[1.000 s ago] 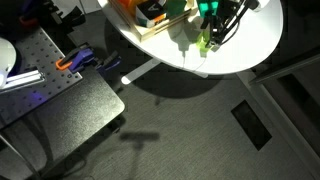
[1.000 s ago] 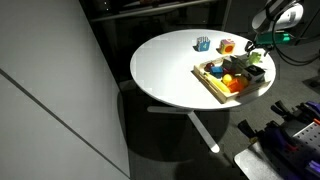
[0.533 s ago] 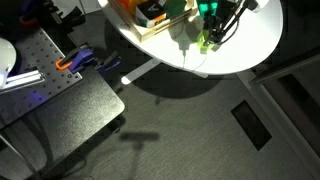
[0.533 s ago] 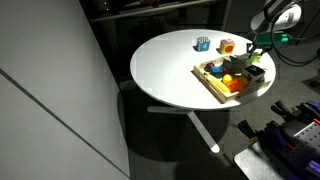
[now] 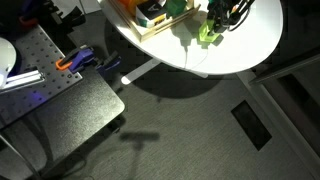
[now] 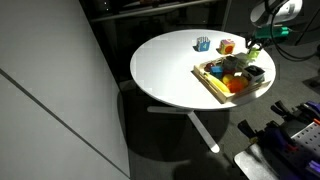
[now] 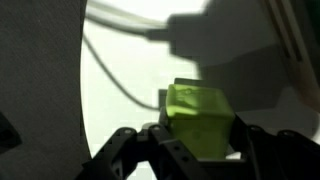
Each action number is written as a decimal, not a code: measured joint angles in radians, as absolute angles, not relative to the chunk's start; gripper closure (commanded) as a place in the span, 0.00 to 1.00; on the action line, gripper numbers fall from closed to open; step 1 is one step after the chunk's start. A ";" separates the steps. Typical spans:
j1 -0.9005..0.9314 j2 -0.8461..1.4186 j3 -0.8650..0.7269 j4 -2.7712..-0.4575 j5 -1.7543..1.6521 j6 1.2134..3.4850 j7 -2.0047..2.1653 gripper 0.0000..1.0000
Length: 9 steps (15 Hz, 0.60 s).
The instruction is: Pick up the light green bowl and place it in the wooden tray
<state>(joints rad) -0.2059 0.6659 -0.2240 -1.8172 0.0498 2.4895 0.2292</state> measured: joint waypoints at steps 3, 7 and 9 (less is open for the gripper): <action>-0.198 0.614 -0.222 -1.823 0.045 2.431 0.183 0.71; -0.185 0.545 -0.205 -1.872 0.023 2.417 0.099 0.71; -0.180 0.513 -0.188 -1.911 0.011 2.423 0.048 0.71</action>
<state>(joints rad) -0.1797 0.5128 -0.1880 -1.9112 0.0114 2.4227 0.0478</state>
